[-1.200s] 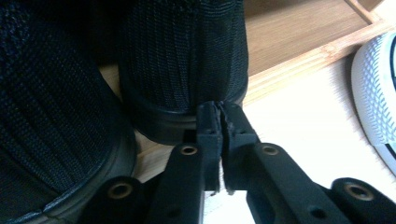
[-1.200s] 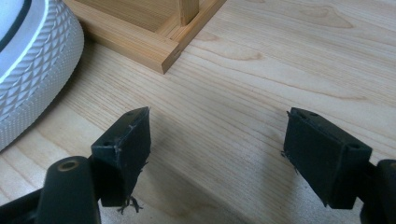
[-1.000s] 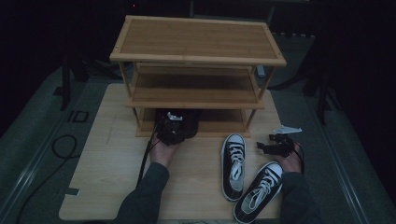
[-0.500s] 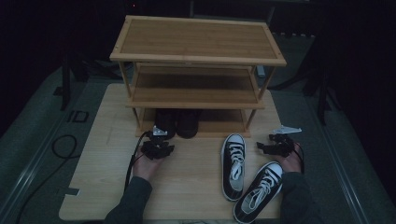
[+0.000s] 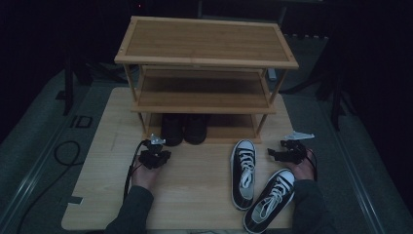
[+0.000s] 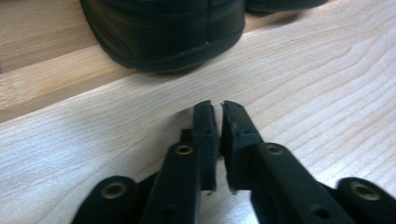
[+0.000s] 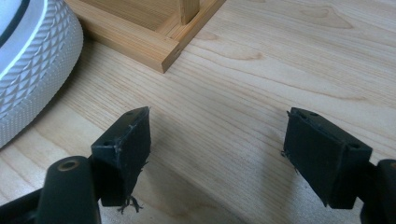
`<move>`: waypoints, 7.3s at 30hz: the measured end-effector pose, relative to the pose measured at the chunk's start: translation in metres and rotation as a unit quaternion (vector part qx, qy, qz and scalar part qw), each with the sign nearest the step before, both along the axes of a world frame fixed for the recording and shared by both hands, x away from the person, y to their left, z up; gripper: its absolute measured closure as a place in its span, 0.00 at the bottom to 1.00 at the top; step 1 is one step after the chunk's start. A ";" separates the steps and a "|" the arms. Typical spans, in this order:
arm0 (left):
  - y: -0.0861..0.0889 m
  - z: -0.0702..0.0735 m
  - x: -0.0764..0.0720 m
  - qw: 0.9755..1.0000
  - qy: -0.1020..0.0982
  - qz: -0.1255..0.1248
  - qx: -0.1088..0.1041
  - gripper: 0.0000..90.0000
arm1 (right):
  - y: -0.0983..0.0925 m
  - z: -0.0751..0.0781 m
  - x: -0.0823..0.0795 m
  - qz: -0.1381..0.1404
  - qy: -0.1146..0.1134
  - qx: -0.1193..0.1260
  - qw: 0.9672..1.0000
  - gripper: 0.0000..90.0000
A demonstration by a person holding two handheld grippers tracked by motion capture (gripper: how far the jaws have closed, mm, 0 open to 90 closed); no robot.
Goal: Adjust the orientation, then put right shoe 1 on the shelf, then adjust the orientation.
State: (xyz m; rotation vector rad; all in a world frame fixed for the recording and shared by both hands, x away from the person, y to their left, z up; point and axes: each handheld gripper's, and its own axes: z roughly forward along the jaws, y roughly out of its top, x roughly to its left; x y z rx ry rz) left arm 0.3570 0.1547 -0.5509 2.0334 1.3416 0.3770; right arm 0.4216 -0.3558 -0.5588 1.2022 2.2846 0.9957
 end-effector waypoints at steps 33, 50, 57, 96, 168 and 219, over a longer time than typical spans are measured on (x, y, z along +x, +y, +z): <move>-0.006 0.017 0.019 0.999 -0.043 0.000 0.012 1.00 | 0.000 0.000 0.000 0.001 0.000 0.000 1.000 0.25; -0.010 -0.002 0.007 1.000 -0.028 -0.003 -0.002 0.86 | 0.000 0.000 0.000 0.002 0.000 -0.001 1.000 0.26; -0.009 -0.006 0.003 0.999 -0.036 -0.010 -0.016 0.77 | 0.002 0.008 0.005 -0.017 0.030 -0.022 0.999 0.35; -0.020 -0.010 -0.006 0.997 -0.070 -0.034 0.023 0.55 | 0.050 0.088 -0.054 0.063 0.011 -0.090 0.994 0.48; -0.020 -0.011 -0.007 0.997 -0.069 -0.036 0.023 0.52 | 0.124 0.072 -0.100 0.128 0.145 -0.130 0.972 0.66; -0.020 -0.011 -0.007 0.997 -0.069 -0.036 0.023 0.52 | 0.129 0.085 -0.075 0.114 0.105 -0.135 0.979 0.88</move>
